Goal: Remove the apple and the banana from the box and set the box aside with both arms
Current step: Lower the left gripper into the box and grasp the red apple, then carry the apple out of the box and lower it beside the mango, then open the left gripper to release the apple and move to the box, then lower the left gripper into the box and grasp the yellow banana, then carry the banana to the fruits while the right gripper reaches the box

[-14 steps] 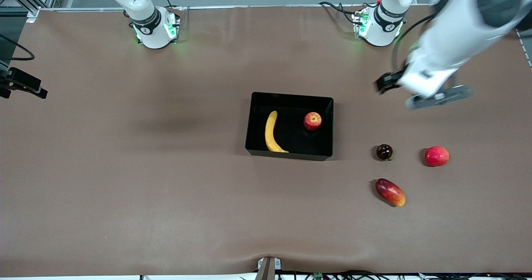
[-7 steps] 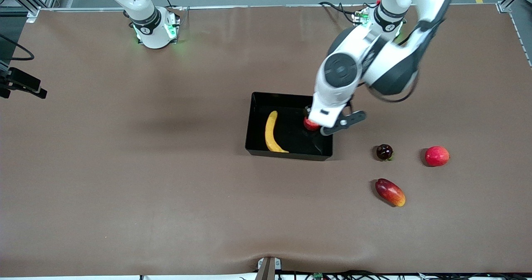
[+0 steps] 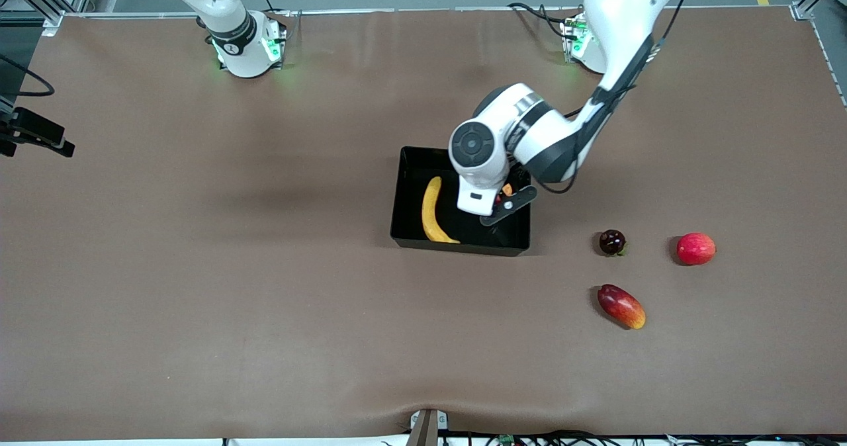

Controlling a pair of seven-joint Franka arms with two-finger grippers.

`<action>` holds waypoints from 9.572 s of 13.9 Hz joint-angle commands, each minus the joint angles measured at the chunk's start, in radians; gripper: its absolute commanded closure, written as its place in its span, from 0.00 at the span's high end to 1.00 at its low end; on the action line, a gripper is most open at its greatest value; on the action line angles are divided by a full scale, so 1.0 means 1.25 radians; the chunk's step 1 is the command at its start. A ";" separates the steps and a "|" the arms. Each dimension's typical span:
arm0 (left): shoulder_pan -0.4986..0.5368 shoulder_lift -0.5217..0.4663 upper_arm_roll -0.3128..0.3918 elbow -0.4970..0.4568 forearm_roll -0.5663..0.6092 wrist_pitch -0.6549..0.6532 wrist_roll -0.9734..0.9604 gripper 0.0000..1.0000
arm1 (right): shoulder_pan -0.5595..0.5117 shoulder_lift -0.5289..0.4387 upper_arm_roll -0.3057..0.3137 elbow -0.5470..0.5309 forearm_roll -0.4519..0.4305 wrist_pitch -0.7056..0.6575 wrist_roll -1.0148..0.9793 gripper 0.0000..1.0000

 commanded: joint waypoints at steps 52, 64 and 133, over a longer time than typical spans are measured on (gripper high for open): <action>0.462 0.101 0.047 0.117 0.375 0.185 0.602 0.00 | -0.016 -0.001 0.007 0.006 -0.007 -0.008 0.002 1.00; 0.459 0.169 0.082 0.117 0.457 0.290 0.695 1.00 | -0.017 -0.001 0.007 0.006 -0.007 -0.008 0.002 1.00; 0.395 -0.067 -0.178 0.153 0.062 -0.126 0.846 0.00 | -0.008 0.072 0.011 0.005 -0.007 0.003 -0.001 1.00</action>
